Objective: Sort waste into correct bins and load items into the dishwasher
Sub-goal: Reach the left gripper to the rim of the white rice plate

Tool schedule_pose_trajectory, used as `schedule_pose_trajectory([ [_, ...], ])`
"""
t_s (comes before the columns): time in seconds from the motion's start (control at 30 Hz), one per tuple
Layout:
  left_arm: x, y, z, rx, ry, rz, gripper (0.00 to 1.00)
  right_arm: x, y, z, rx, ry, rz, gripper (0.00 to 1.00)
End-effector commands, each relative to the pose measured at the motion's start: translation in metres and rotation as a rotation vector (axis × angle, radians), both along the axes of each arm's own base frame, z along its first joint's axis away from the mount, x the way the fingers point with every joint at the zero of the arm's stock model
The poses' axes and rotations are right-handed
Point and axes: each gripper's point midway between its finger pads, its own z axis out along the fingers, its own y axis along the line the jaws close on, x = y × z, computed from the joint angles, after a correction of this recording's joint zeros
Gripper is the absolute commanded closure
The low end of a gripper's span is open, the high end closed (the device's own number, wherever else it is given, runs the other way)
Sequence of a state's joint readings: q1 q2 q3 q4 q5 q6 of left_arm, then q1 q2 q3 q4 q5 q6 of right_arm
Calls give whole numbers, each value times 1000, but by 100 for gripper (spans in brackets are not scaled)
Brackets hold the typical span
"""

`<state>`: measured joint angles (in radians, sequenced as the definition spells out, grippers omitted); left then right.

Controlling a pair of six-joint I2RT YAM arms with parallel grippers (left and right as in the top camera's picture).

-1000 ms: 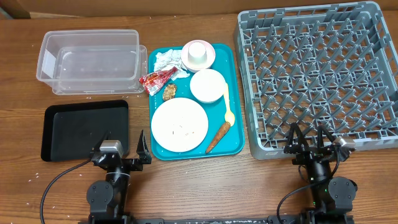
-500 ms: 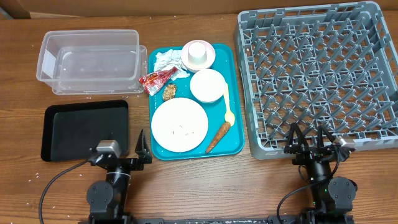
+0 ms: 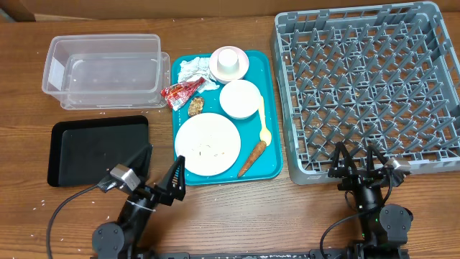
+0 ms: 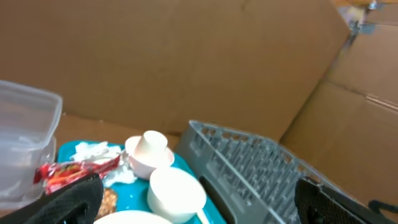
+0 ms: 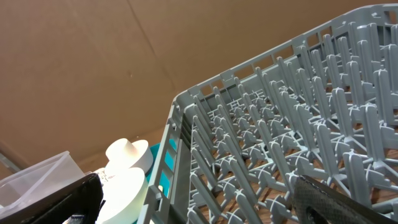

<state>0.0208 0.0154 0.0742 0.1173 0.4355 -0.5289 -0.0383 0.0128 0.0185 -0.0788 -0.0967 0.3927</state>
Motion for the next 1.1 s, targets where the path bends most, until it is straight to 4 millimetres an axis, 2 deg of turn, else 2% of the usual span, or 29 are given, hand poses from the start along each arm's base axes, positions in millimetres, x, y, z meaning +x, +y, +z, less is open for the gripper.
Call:
schedule_pose_trajectory([
  [0.0, -14, 1, 48, 148, -78, 34, 0, 0, -1, -2, 1, -4, -6, 0],
  [0.07, -10, 5, 63, 170, 8, 56, 0, 0, -1, -2, 1, -4, -6, 0],
  [0.2, 9, -9, 92, 174, 121, -48, 0, 0, -1, -2, 1, -4, -5, 0],
  [0.27, 26, -22, 105, 167, 241, -144, 0, 0, -1, -2, 1, -4, -5, 0],
  [0.4, 48, -40, 111, 195, 430, -296, 0, 0, -1, -2, 1, -3, -6, 0],
  [0.47, 59, -60, 119, 123, 540, -466, 0, 0, -1, -2, 1, -3, -6, 0],
  [0.57, 69, -78, 128, 67, 521, -619, 0, 0, -1, -2, 1, -4, -6, 0],
  [0.63, 78, -87, 121, 77, 529, -635, 0, 0, -1, -2, 1, -4, -6, 0],
  [0.73, 88, -102, 94, 169, 616, -518, 0, 0, -1, -2, 1, -4, -6, 0],
  [0.8, 89, -117, 75, 300, 682, -406, 0, 0, -1, -2, 1, -4, -6, 0],
  [0.9, 84, -133, 56, 509, 755, -287, 0, 0, -1, -2, 1, -4, -6, 0],
  [0.93, 82, -143, 49, 627, 769, -250, 0, 0, -1, -2, 1, -4, -6, 0],
  [0.97, 82, -153, 46, 673, 756, -260, 0, 0, -1, -2, 1, -4, -5, 0],
  [1.07, 81, -189, 31, 710, 741, -330, 0, 0, -1, -2, 1, -4, -6, 0],
])
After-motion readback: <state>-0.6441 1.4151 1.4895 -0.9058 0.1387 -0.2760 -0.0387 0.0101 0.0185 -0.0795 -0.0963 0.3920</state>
